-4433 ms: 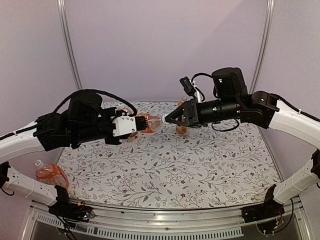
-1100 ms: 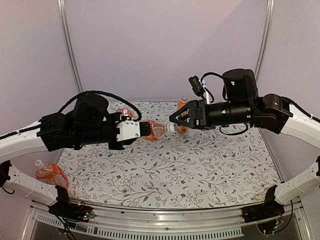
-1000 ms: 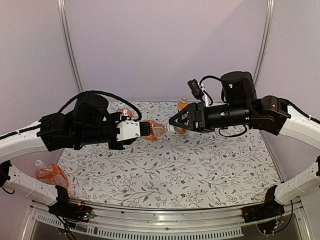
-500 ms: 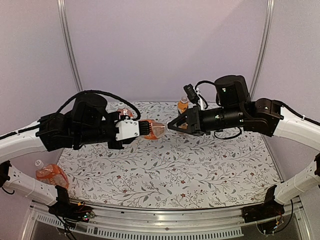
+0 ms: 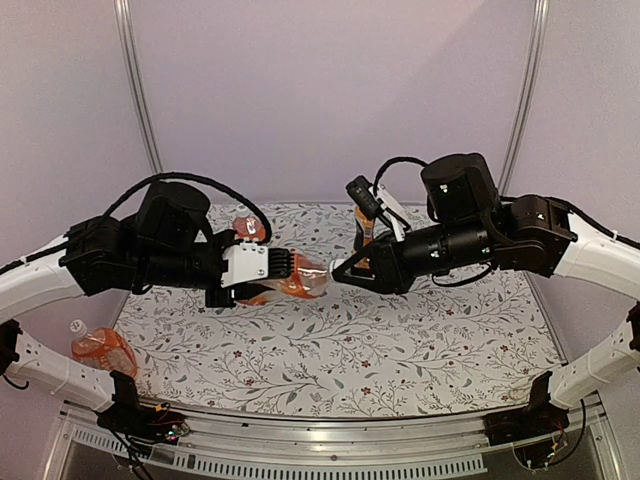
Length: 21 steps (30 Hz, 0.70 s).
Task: Unscrew the bottle caps
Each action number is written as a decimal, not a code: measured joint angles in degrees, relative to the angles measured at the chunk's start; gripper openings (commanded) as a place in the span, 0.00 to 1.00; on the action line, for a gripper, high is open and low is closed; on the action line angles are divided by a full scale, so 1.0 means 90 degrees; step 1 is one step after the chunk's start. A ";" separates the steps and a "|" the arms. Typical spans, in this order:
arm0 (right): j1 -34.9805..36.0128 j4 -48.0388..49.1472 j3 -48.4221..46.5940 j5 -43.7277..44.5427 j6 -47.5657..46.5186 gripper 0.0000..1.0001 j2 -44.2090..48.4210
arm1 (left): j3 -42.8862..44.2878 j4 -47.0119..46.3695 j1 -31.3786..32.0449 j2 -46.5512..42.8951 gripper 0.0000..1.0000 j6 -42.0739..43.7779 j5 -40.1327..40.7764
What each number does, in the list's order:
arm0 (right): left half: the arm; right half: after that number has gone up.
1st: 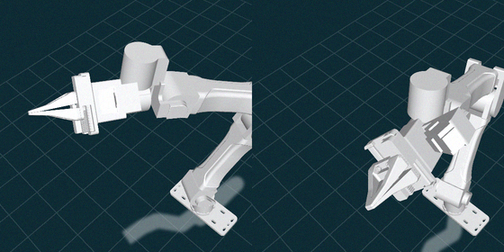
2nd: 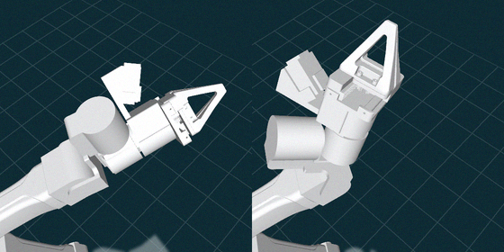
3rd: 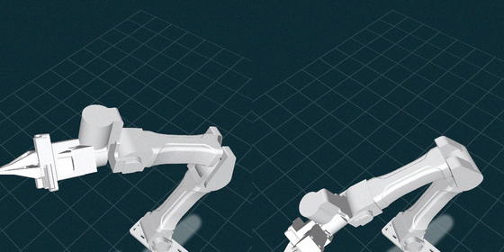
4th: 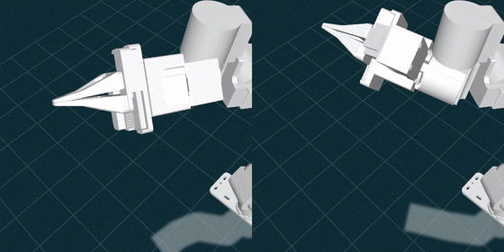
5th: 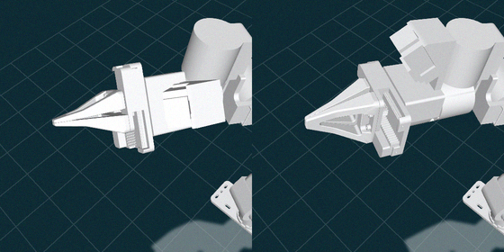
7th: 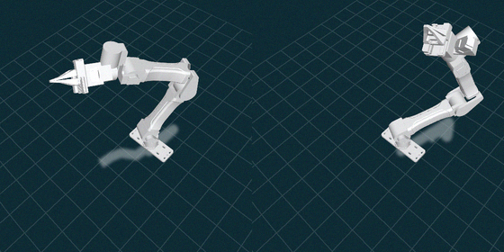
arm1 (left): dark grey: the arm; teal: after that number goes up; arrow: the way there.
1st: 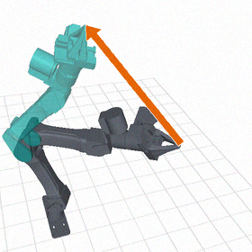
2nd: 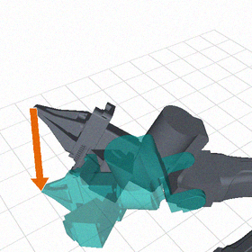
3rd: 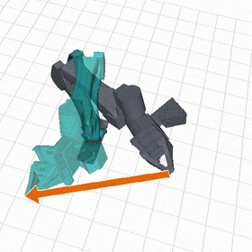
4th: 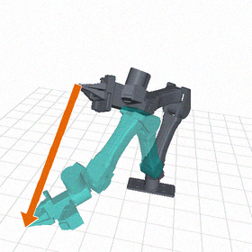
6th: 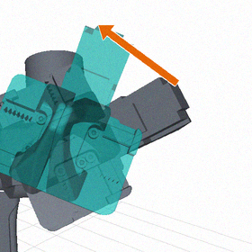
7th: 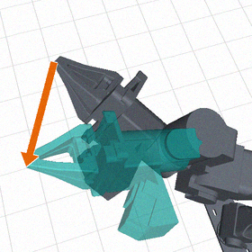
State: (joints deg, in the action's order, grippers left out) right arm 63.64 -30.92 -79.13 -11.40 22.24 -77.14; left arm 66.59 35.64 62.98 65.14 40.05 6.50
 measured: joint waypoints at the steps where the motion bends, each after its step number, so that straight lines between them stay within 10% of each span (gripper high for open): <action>1: 0.0121 -0.0061 0.0002 0.0100 -0.0413 0.00 0.0046 | 0.0092 0.0199 0.0002 0.0005 0.21 -0.0100 -0.0206; 21: 0.0984 -0.0984 -0.0316 0.1183 -0.4918 0.00 0.0211 | 0.0525 0.1073 0.0002 0.0236 0.21 -0.0884 -0.1727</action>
State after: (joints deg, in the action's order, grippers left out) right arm 72.49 -39.77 -81.97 -0.75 -22.02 -75.24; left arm 71.31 45.30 63.00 67.26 32.10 -9.04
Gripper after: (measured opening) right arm 0.238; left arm 0.348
